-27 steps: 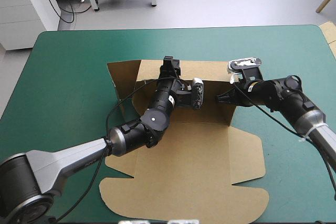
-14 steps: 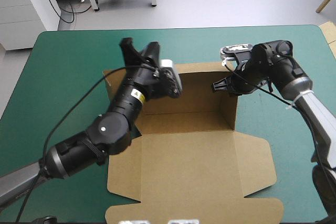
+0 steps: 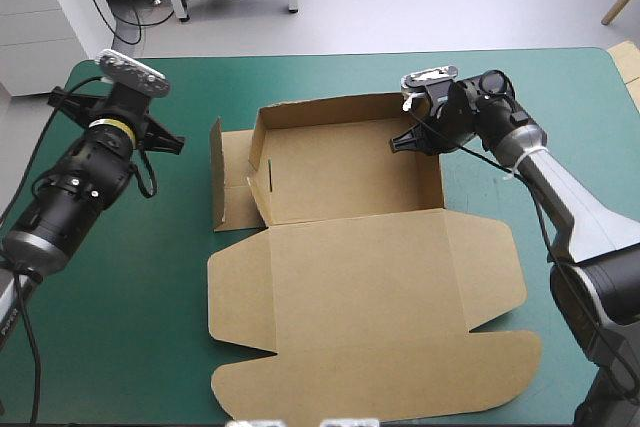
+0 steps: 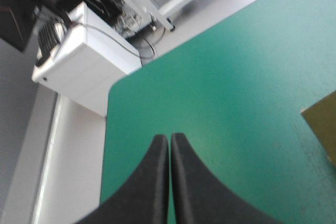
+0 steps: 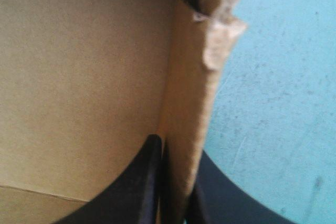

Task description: Fold the box

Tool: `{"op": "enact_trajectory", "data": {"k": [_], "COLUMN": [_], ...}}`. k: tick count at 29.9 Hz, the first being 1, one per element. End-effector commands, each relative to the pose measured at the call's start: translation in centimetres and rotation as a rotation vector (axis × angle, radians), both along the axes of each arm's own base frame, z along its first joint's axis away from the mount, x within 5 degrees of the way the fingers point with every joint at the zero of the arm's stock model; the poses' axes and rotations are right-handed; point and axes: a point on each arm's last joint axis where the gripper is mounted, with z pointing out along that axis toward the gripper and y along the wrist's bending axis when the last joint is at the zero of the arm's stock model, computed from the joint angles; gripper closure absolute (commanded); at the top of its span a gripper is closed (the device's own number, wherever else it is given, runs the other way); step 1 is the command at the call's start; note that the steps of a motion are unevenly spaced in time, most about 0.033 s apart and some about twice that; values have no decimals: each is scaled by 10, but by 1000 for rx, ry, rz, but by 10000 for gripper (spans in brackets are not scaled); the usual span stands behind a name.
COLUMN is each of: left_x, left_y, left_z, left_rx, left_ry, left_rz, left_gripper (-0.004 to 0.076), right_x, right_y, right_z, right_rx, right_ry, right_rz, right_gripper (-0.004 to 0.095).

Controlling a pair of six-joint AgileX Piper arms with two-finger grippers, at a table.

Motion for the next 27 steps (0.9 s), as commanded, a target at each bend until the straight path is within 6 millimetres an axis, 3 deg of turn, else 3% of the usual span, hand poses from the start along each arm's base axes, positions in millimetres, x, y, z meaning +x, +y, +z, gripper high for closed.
{"op": "enact_trajectory", "data": {"k": [1, 4, 6, 16, 22, 27], "left_x": [0, 1, 0, -3, -8, -13], "left_y": [21, 32, 38, 61, 89, 108], "left_z": [12, 7, 4, -7, -10, -13], "left_rx": [-104, -173, -207, -291, -383, -489], "left_ry": [-22, 19, 44, 156, 169, 189], "left_rz": [16, 33, 45, 141, 255, 292], "left_gripper": [725, 725, 725, 725, 725, 725], "right_x": [-5, -2, -1, -14, -25, -22], "right_y": [-7, -8, -8, -13, -21, -20], "right_z": [24, 35, 45, 99, 112, 104], "right_rx": [-80, -92, -85, -64, -76, -73], "right_ry": [-53, -100, -128, -177, -203, -189], "right_rz": [25, 24, 22, -2, -70, -87], "right_gripper": [629, 472, 428, 419, 419, 420]}}
